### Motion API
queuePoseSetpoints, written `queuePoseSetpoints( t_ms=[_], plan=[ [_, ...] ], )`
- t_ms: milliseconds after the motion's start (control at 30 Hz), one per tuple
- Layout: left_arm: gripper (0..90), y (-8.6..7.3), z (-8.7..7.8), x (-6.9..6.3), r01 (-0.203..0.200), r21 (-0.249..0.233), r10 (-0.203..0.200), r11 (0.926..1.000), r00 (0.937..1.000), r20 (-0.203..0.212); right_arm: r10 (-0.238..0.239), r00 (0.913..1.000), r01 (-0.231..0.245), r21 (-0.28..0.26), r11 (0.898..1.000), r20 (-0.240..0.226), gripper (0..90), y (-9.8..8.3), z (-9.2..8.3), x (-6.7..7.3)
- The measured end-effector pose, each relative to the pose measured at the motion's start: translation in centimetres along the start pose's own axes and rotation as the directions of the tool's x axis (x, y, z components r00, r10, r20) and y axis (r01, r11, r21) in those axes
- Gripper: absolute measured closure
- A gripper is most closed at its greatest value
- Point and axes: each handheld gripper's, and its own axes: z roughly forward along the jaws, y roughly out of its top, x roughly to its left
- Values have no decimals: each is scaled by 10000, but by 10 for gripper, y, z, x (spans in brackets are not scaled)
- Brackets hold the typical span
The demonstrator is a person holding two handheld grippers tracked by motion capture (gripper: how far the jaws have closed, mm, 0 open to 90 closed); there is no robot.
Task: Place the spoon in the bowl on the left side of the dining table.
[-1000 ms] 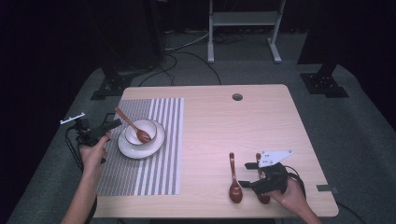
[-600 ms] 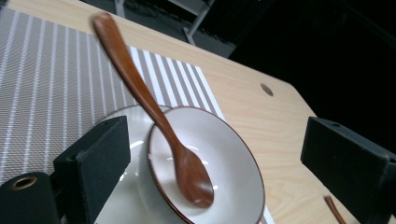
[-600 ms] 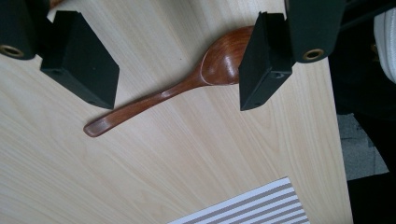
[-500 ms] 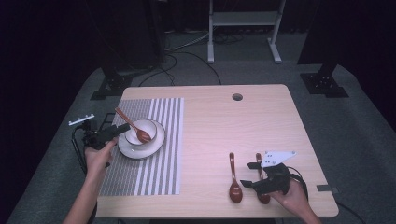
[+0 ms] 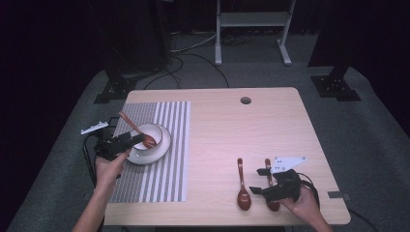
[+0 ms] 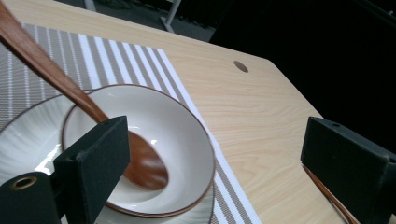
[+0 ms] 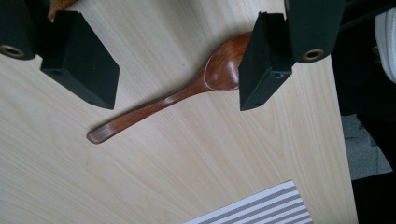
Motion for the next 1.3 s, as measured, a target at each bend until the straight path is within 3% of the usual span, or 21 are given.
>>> queuePoseSetpoints(
  t_ms=[500, 767, 1300],
  plan=[
    [72, -10, 15, -24, -554, 339, 539, 9979, 9976, 441, 101, 9999, -101, -12, 9999, 88, 275, -4, -3, -2],
    [72, -13, 28, -40, -969, 536, 929, 9938, 9930, 729, 124, 9998, -123, -42, 9999, 141, 275, -5, -5, -2],
    [72, -28, 58, -66, -1374, 1072, 1225, 9847, 9833, 1349, 194, 9997, -193, -72, 9998, 139, 276, -7, -9, -1]
  ],
)
